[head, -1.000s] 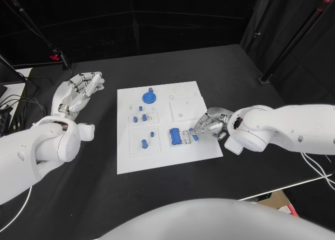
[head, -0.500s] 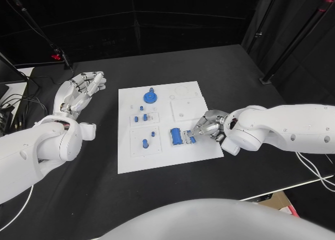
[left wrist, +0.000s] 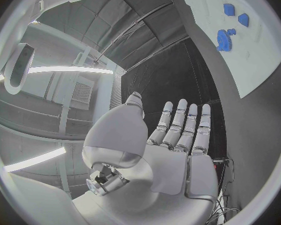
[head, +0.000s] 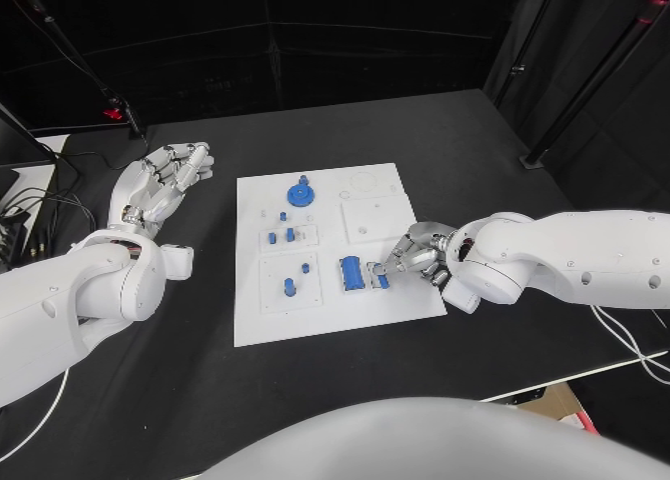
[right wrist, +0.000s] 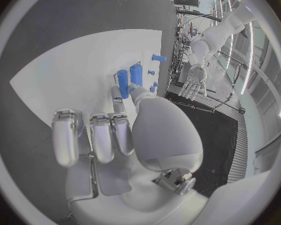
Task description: Assemble the parts on the task board
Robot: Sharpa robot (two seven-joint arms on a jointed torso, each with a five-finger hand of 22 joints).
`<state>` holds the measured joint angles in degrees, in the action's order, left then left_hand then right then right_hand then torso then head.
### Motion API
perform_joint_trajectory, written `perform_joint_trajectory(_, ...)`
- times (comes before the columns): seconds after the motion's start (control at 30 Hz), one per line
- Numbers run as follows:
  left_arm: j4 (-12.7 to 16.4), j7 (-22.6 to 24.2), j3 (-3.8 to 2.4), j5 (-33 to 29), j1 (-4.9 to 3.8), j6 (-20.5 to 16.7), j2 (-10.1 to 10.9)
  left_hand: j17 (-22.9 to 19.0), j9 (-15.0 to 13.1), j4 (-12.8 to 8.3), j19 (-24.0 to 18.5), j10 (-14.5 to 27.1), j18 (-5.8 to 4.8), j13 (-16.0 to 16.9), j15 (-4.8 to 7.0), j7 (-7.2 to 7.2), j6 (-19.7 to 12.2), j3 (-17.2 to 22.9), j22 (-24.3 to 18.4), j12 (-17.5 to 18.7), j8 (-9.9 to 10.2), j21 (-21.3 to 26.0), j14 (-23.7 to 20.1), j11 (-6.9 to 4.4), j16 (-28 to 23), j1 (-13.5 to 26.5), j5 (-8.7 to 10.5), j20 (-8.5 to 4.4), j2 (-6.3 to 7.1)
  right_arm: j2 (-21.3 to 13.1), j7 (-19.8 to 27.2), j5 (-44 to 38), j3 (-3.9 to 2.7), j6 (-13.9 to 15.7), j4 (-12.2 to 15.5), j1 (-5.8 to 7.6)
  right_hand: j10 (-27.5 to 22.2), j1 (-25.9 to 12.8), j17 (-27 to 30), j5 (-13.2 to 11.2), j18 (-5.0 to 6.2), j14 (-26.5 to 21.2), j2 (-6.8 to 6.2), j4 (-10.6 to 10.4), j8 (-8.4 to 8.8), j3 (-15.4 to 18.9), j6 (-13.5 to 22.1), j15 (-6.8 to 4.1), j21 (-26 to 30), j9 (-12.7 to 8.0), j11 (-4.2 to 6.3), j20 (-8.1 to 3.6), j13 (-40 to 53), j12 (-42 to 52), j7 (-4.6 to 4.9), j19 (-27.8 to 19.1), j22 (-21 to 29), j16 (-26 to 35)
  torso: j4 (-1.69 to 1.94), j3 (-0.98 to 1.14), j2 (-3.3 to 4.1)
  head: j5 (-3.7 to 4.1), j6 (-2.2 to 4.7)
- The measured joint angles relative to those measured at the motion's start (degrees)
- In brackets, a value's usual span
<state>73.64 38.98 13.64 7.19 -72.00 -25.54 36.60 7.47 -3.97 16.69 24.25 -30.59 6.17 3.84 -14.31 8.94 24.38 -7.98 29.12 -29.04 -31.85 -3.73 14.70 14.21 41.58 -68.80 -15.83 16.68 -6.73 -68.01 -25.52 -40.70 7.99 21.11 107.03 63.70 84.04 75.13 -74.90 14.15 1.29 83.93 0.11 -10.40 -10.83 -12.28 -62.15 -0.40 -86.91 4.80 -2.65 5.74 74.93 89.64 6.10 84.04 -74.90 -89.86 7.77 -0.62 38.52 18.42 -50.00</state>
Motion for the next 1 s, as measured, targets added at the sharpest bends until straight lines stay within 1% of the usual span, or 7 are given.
perform_joint_trajectory(0.1, -0.01, 0.00, 0.00, 0.00, 0.00, 0.02, 0.00, 0.00, 0.00, 0.00, 0.00, 0.00, 0.00, 0.00, 0.00, 0.00, 0.00, 0.00, 0.00, 0.00, 0.00, 0.00, 0.00, 0.00, 0.00, 0.00, 0.00, 0.00, 0.00, 0.10, -0.14, -0.88, 0.00, 0.04, 0.06, 0.00, 0.00, -0.31, 0.00, -0.02, 0.00, 0.00, -0.15, -0.35, 0.25, 0.35, -0.19, 0.00, 0.22, 0.01, 0.00, 0.00, 0.00, 0.00, -0.19, 0.00, 0.00, 0.00, 0.00, 0.00, 0.00, -0.07, 0.00)
perform_joint_trajectory(0.37, -0.02, 0.00, 0.00, 0.00, 0.00, 0.06, 0.00, -0.09, 0.00, 0.00, 0.00, 0.00, 0.00, 0.00, 0.00, 0.00, 0.00, 0.00, -0.08, 0.00, 0.00, 0.00, 0.00, 0.00, 0.00, 0.00, 0.00, 0.00, 0.00, 0.86, -0.34, -3.68, -0.07, 0.19, 0.26, 0.08, 0.00, -0.31, 0.00, -0.03, 0.00, 0.00, -0.15, -0.52, 0.45, 0.52, -0.33, 0.00, 0.22, -0.19, 0.00, 0.00, 0.00, 0.00, -0.23, 0.00, 0.00, 0.00, 0.00, -0.01, 0.00, -0.26, 0.00)
perform_joint_trajectory(0.5, -0.01, 0.00, 0.00, 0.00, 0.00, 0.07, 0.02, -0.09, 0.00, 0.00, 0.00, 0.00, 0.00, 0.00, 0.00, 0.00, 0.00, 0.00, -0.08, 0.00, 0.00, 0.00, 0.00, 0.00, 0.00, 0.00, 0.00, 0.00, 0.00, 1.13, -0.53, -5.53, -0.05, 0.18, 0.33, 0.06, 0.00, -0.31, 0.00, -0.03, 0.00, 0.00, -0.16, -0.50, 0.58, 0.82, -0.12, 0.00, 0.22, -0.19, 0.00, 0.00, 0.00, 0.00, -0.03, 0.00, 0.00, 0.00, 0.00, 0.00, 0.00, -0.37, 0.00)
perform_joint_trajectory(0.73, 0.00, 0.00, 0.00, 0.00, 0.00, 0.08, 0.05, -0.09, 0.00, 0.00, 0.00, 0.00, 0.00, 0.00, 0.00, 0.00, 0.00, 0.00, -0.08, 0.00, 0.00, 0.00, 0.00, 0.00, 0.00, 0.00, 0.00, 0.00, 0.00, 1.66, -1.16, -9.39, -0.03, 0.07, 0.34, 0.03, 0.00, -0.31, 0.00, -0.69, 0.00, 0.00, -0.15, -1.28, 1.23, 1.59, -0.12, 0.00, 0.44, -0.20, 0.00, 0.00, 0.00, 0.00, -0.03, 0.00, 0.00, 0.00, 0.00, -0.01, 0.01, -0.52, 0.00)
perform_joint_trajectory(1.0, 0.00, 0.00, 0.00, 0.00, 0.00, 0.11, 0.02, -0.15, -0.01, 0.14, 0.00, 0.00, 0.00, 0.00, 0.00, 0.00, 0.00, -0.14, -0.07, 0.00, 0.00, 0.00, 0.00, 0.00, 0.00, 0.00, 0.00, 0.00, 0.00, 1.81, -2.03, -13.76, -0.02, -0.36, 0.66, 0.02, 0.00, -0.30, 0.00, -0.90, 0.00, 0.00, -0.15, -1.35, 1.54, 1.97, -0.13, 0.00, 0.44, -0.27, 0.00, 0.00, 0.00, 0.00, -0.03, 0.00, 0.00, 0.00, 0.00, -0.01, 0.02, -0.57, 0.00)
